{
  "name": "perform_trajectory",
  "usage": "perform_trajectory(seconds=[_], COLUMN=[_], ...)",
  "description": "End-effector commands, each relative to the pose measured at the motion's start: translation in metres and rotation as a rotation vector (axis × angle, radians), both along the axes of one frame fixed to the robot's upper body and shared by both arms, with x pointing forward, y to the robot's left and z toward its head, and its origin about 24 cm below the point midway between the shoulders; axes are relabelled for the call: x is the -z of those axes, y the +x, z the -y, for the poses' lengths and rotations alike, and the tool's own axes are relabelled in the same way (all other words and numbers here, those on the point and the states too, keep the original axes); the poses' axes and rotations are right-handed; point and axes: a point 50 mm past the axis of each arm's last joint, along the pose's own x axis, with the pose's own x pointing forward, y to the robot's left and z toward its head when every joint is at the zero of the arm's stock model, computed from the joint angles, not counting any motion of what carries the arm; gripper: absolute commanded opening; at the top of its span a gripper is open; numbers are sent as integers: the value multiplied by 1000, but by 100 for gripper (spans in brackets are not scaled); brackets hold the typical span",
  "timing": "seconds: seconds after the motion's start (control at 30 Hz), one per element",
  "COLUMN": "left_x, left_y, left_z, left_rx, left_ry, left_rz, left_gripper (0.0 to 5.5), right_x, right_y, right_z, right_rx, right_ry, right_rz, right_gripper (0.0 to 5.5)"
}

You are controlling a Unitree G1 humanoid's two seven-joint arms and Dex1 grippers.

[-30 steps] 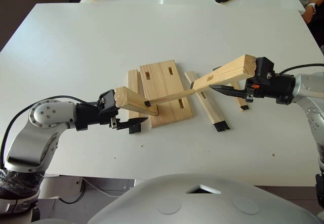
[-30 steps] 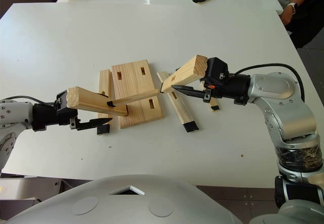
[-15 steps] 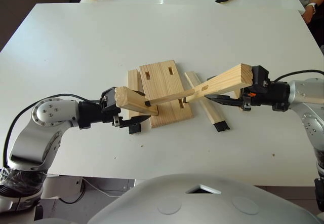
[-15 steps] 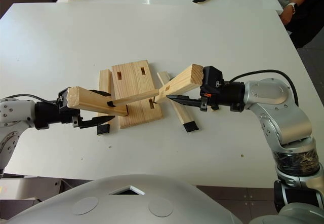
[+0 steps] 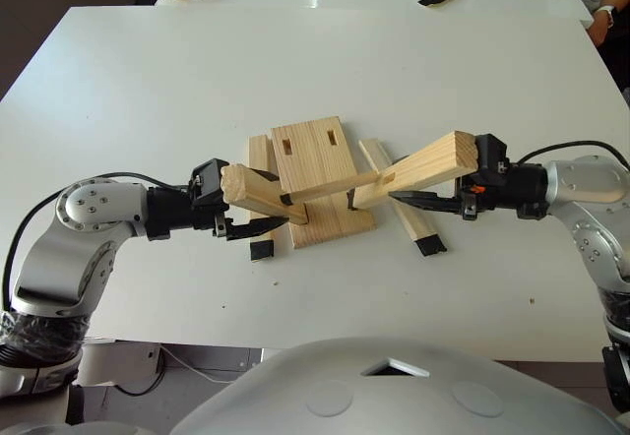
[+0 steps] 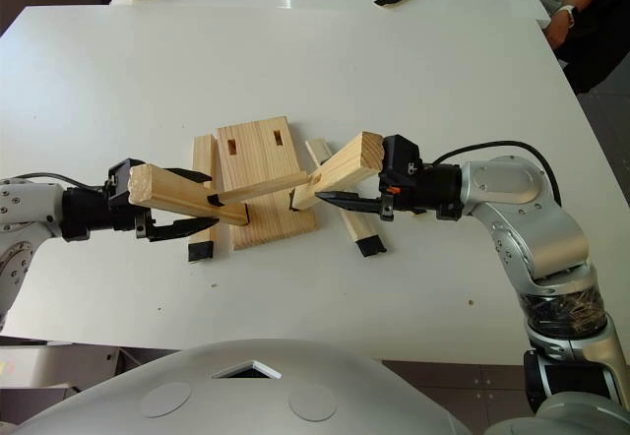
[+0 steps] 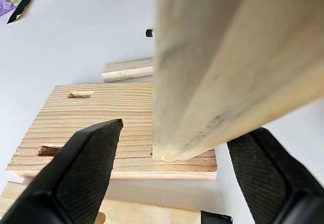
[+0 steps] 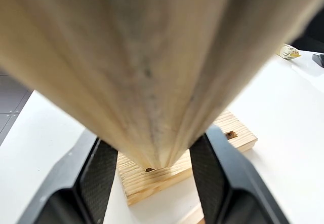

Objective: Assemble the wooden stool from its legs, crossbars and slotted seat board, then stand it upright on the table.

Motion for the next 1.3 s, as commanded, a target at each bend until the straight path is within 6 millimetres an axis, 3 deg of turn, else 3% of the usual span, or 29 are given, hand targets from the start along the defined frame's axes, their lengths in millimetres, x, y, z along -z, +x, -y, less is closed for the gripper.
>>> perform_trajectory(seconds=[0.03, 0.53, 1.13, 1.3], left_x=[-3, 2, 13, 13], left_y=[2, -9, -12, -10], left_z=[2, 15, 3, 5], left_rx=[22, 88, 101, 110], left_ry=[10, 15, 66, 59], left_rz=[-5, -13, -20, -17], left_gripper=[363, 363, 363, 363], right_x=[-1, -10, -16, -9], right_y=[1, 13, 19, 18], right_z=[-1, 1, 0, 1], right_rx=[-34, -90, -31, -34], right_ry=[-33, -92, -70, -88], right_rz=[23, 100, 190, 188], right_gripper=[205, 205, 205, 205])
